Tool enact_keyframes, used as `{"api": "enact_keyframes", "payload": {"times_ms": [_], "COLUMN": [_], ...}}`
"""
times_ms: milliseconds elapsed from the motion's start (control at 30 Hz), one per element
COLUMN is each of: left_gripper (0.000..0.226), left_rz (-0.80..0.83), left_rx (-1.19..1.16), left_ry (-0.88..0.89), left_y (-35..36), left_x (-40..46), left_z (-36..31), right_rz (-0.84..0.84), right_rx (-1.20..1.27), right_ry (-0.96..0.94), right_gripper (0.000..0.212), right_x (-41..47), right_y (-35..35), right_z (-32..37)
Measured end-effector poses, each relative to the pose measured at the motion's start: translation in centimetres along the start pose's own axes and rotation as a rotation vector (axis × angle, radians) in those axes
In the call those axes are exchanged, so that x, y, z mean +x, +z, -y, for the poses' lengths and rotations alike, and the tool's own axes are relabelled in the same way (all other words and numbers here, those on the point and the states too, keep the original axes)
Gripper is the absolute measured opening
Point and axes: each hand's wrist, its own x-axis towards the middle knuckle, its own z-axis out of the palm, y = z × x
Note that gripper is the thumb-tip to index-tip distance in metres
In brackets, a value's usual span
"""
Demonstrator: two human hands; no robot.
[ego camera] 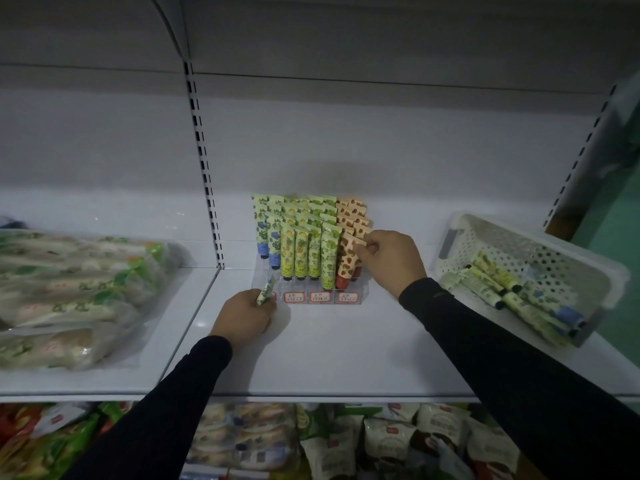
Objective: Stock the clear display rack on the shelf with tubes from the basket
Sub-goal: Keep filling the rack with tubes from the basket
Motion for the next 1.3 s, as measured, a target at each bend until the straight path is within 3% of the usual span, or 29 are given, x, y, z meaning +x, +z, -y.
{"api": "enact_keyframes", "payload": {"times_ms": [633, 1300], "left_gripper": [0.035, 0.033], "left_rz": [-0.004, -0.004], "left_rx": [0.041, 0.013], "left_ry": [0.008, -0.015], "left_y": [-0.1, 0.0], "left_x": [-0.2, -0.3], "left_z": [-0.4, -0.4], "right_rz": [0.035, 0.032], "right_rx": [-0.145, -0.145], "right_ry": [-0.083, -0.117], "right_gripper": [0.033, 0.033], "right_x": [1.5, 1.4], "right_y": [0.1, 0.2], "right_z": [0.3, 0.5]}}
